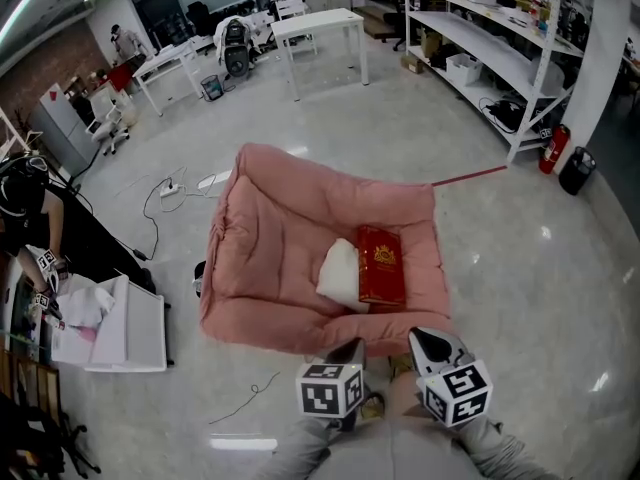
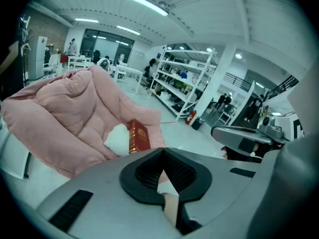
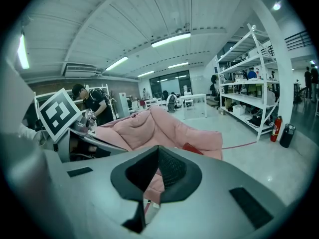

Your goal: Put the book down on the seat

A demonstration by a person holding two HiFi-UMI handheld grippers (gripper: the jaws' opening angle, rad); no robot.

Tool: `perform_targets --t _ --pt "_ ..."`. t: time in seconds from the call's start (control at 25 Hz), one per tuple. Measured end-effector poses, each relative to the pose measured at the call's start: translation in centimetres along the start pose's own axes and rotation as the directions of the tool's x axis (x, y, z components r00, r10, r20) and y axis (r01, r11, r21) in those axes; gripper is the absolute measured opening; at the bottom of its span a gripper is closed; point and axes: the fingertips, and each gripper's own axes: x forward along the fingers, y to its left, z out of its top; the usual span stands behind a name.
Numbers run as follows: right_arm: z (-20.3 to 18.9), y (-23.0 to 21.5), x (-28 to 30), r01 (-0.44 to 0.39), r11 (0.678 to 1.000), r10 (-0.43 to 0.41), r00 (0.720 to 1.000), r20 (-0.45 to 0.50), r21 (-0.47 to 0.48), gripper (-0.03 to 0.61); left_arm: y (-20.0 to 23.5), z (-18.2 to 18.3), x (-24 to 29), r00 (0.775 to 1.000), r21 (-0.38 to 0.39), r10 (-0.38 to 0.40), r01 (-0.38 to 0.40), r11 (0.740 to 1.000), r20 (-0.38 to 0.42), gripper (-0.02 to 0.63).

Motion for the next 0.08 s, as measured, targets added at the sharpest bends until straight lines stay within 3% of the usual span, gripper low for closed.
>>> perform_targets --t 0.08 --pt "-0.02 -0.07 0.08 -0.001 1.0 0.001 1.0 0.0 -0.004 0.005 0.07 0.06 0.08 1.0 -0.002 0.001 -0.001 1.0 0.003 0.006"
